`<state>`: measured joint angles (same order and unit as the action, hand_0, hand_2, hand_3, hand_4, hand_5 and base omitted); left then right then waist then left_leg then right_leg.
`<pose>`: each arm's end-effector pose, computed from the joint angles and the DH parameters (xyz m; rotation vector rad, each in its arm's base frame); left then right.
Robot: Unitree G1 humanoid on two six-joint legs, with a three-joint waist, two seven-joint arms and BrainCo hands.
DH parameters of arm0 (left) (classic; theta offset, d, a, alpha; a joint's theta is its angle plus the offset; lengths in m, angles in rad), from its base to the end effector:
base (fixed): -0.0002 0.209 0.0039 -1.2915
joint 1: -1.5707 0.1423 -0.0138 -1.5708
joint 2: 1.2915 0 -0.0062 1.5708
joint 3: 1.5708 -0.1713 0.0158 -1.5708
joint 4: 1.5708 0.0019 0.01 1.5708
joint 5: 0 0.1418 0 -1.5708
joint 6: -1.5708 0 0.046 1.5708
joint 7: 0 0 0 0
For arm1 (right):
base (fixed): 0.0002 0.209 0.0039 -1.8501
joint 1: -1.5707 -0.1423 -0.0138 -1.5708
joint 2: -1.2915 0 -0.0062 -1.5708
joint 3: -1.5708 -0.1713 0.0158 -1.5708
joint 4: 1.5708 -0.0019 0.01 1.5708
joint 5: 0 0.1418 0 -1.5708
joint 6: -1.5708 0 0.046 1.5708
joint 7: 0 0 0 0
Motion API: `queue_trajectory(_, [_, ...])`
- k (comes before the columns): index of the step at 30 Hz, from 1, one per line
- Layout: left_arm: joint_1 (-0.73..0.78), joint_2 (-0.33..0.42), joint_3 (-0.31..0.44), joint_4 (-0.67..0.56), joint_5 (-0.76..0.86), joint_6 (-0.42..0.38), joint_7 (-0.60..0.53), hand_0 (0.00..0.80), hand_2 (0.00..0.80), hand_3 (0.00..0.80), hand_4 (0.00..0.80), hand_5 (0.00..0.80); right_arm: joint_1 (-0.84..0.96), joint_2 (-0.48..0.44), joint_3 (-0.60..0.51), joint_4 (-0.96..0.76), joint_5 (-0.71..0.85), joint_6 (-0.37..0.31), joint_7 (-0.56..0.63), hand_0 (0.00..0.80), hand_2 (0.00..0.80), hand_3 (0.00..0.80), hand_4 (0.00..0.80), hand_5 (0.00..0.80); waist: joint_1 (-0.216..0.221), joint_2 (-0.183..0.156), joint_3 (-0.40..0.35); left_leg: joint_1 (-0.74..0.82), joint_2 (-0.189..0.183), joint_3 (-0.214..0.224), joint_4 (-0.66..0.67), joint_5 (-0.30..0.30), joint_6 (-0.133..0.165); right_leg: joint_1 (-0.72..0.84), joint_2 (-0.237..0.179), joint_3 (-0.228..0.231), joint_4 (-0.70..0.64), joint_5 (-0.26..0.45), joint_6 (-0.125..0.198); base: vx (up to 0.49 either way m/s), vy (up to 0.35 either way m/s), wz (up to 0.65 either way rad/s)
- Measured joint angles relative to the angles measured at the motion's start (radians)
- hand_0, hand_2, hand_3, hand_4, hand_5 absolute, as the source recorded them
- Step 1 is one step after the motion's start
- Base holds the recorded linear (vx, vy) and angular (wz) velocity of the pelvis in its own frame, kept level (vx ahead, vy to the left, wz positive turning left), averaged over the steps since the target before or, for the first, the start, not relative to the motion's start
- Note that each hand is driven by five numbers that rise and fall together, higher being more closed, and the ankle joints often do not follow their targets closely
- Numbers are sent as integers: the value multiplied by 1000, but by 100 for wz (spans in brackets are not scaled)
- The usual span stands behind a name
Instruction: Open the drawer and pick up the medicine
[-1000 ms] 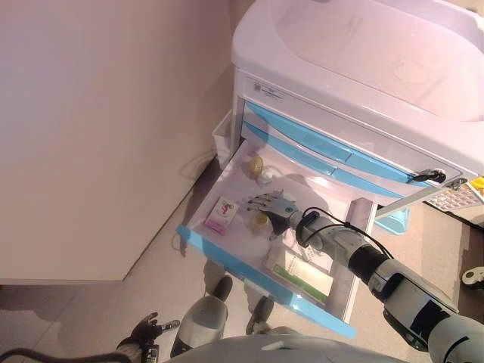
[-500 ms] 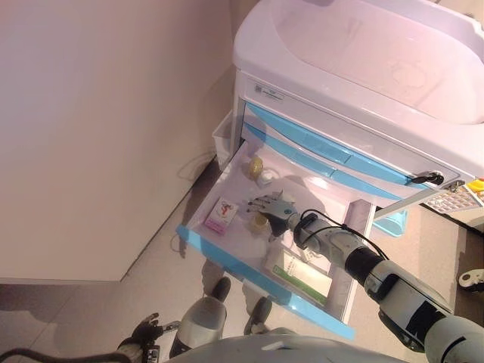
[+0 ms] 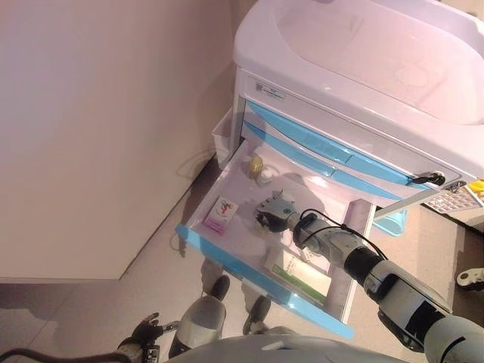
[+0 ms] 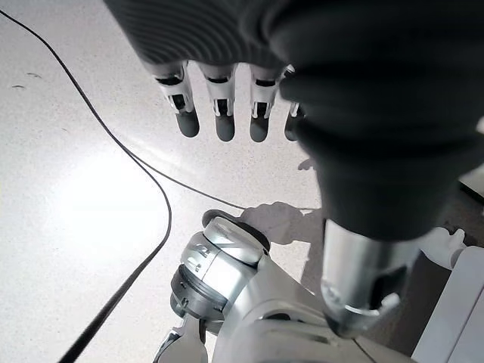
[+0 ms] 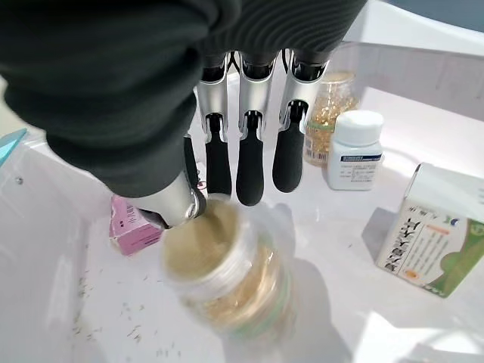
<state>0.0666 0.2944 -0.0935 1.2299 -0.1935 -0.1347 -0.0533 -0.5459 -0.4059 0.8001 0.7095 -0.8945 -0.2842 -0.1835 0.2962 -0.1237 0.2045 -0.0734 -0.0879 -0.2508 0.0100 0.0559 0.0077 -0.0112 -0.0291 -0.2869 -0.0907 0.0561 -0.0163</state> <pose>0.0543 0.2453 -0.1026 0.1245 1.1476 0.1703 0.2574 -0.1270 0.0168 -1.5435 -0.3168 0.7799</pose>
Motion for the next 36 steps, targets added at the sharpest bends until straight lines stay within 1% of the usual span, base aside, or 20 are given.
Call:
queue_trajectory(1, [0,0,0,0,0,0,0,0,0,0,0,0,0,0,0,0,-2,0,0,602,602,602,602,602,0,0,0,0,0,0,0,0,0,0,0,0,0,0,0,0,0,0])
queue_trajectory(2, [0,0,0,0,0,0,0,0,0,0,0,0,0,0,0,0,-8,0,0,615,615,615,615,615,0,0,0,0,0,0,0,0,0,0,0,0,0,0,0,0,0,0])
queue_trajectory(7, [0,0,0,0,0,0,0,0,0,0,0,0,0,0,0,0,-12,1,-1,627,627,627,627,627,-1,0,0,-1,0,0,0,0,0,-2,0,0,0,0,0,0,0,0])
queue_trajectory(11, [0,0,0,0,0,0,0,0,0,0,0,0,0,0,0,1,-13,1,-1,605,605,605,605,605,0,-1,1,-1,0,0,-1,0,0,-2,0,0,0,0,0,0,0,0])
queue_trajectory(13, [0,0,0,0,0,0,0,0,0,0,0,0,0,0,0,1,-13,1,0,546,546,546,546,546,-1,-1,1,-1,0,0,-1,0,0,-2,0,0,0,0,0,0,0,0])
queue_trajectory(15, [0,0,0,0,0,0,0,0,0,0,0,0,0,0,0,1,-13,1,0,515,515,515,515,515,-1,-2,2,-1,0,0,-1,0,0,-2,0,1,0,0,0,0,0,0])
queue_trajectory(16, [0,0,0,0,0,0,0,0,0,0,0,0,0,0,0,1,-12,1,-1,380,380,380,380,380,-1,-3,3,-1,0,0,-1,0,0,-2,0,1,0,0,0,0,0,0])
queue_trajectory(17, [0,0,0,0,0,0,0,0,0,0,0,0,0,0,0,1,-12,1,-1,276,276,276,276,276,-1,-4,3,-1,0,0,-1,0,0,-2,0,1,0,0,0,0,0,0])
queue_trajectory(19, [0,0,0,-2,0,0,1,0,0,0,0,0,-1,0,-2,0,-11,1,-8,0,0,0,0,0,-1,-4,3,-1,0,0,-1,0,0,-2,0,1,0,0,0,0,0,0])
queue_trajectory(24, [0,2,-21,-37,-1,4,2,0,0,0,0,0,-1,1,-1,42,-12,6,-6,0,0,0,0,0,7,-1,19,-3,0,-1,0,0,0,-3,0,1,0,0,1,0,0,0])
queue_trajectory(30, [0,2,-21,-48,-1,8,3,0,0,0,0,0,3,1,-1,42,-12,21,-3,0,0,0,0,0,8,5,32,-8,0,-1,-1,0,1,-8,0,1,0,0,0,0,0,0])
queue_trajectory(36, [0,2,-29,-64,-2,8,2,0,0,0,0,0,2,1,-1,59,-12,22,-4,0,0,0,0,0,10,13,37,-7,0,-1,-1,2,3,-7,0,1,0,-1,1,0,0,0])
